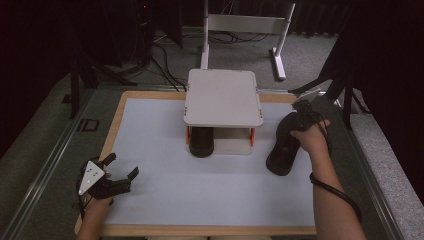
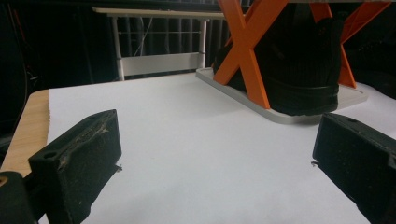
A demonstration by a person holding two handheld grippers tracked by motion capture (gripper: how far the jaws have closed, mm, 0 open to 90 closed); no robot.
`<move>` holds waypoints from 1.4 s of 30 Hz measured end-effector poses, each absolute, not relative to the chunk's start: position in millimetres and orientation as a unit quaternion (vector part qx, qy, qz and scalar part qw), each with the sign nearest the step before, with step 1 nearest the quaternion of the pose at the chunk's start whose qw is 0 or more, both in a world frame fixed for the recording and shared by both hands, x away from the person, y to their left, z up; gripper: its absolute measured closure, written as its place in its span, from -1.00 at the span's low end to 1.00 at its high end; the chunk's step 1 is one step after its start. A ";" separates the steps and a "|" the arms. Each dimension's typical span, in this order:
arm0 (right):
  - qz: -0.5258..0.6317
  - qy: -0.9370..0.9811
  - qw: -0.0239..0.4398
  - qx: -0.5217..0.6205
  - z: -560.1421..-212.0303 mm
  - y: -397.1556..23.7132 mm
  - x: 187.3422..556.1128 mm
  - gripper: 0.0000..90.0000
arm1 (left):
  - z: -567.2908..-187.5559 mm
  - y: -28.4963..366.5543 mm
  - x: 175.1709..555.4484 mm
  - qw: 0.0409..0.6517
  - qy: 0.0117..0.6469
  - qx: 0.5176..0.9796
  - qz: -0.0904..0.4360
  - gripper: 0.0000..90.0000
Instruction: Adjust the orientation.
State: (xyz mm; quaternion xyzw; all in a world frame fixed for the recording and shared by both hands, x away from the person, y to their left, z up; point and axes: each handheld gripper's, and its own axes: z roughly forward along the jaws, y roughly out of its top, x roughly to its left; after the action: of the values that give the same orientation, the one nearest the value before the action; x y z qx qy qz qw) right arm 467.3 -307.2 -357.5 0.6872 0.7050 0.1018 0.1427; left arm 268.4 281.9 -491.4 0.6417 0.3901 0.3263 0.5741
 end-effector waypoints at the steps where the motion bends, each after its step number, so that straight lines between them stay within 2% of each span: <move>1: 0.101 0.703 0.130 0.692 -358.8 -307.3 469.3 0.06 | -491.4 282.0 268.4 0.574 0.390 0.641 0.326 -0.96; 2: 0.099 0.701 0.109 0.698 -360.6 -307.6 472.1 0.26 | -491.4 282.1 268.4 0.575 0.390 0.641 0.326 -0.96; 5: 0.104 0.687 0.062 0.717 -364.6 -310.2 478.2 0.35 | -491.4 281.8 268.4 0.575 0.390 0.642 0.325 -0.96; 13: 0.091 0.700 0.054 0.707 -371.6 -309.4 483.0 0.83 | -491.4 281.8 268.6 0.575 0.390 0.642 0.323 -0.96; 16: 0.078 0.720 0.050 0.687 -367.0 -306.4 483.6 0.85 | -491.4 281.7 268.6 0.575 0.389 0.643 0.323 -0.96; 18: 0.055 0.745 0.074 0.660 -362.2 -301.0 482.6 0.85 | -491.5 281.7 268.3 0.576 0.387 0.644 0.324 -0.96; 22: 0.056 0.785 0.092 0.610 -351.5 -294.4 477.3 0.85 | -491.4 281.7 268.6 0.576 0.386 0.644 0.322 -0.96; 28: 0.059 0.823 0.082 0.559 -338.2 -284.7 459.2 0.85 | -491.4 281.5 268.3 0.576 0.386 0.644 0.323 -0.96; 35: 0.036 0.854 0.076 0.513 -345.2 -274.0 434.7 0.85 | -491.4 281.2 268.2 0.576 0.386 0.645 0.323 -0.96; 42: 0.004 0.864 0.075 0.497 -365.2 -280.3 416.6 0.85 | -491.5 281.4 268.1 0.577 0.385 0.644 0.323 -0.96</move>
State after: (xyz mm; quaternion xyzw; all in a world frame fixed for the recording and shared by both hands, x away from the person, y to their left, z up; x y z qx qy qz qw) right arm 416.6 -280.3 -365.2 0.4972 0.8644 0.0037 0.0748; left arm 268.1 281.4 -491.5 0.6440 0.3855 0.3226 0.5767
